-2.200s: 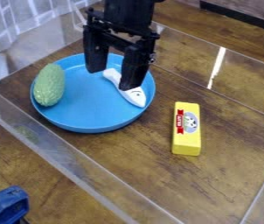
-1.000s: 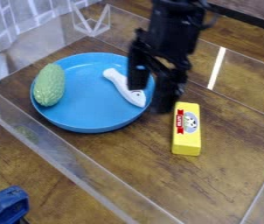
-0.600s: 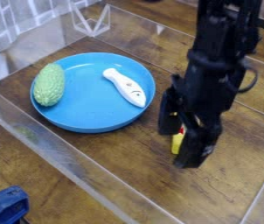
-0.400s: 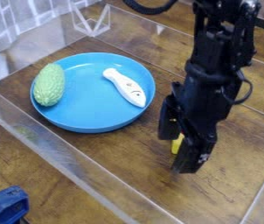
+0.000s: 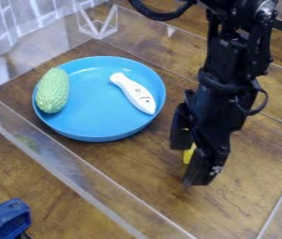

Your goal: Put the yellow brick in the blue tray

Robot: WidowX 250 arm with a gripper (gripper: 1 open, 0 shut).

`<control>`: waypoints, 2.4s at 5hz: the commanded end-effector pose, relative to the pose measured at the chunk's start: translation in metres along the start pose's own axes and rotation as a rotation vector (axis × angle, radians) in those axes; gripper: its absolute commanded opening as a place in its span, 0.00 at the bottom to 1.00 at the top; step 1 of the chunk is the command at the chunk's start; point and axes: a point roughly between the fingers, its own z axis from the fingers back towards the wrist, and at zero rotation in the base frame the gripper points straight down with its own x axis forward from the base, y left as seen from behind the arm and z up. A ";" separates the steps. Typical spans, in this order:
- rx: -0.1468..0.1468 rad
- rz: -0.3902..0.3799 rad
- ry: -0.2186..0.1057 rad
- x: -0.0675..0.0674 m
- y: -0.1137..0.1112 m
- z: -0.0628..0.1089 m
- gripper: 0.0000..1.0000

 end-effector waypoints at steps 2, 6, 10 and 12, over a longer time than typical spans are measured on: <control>0.025 0.066 -0.046 0.012 -0.002 0.000 1.00; 0.017 0.271 -0.074 0.012 0.006 -0.035 0.00; 0.043 0.225 -0.105 0.014 0.013 -0.007 0.00; 0.063 0.089 -0.121 0.009 0.015 0.003 0.00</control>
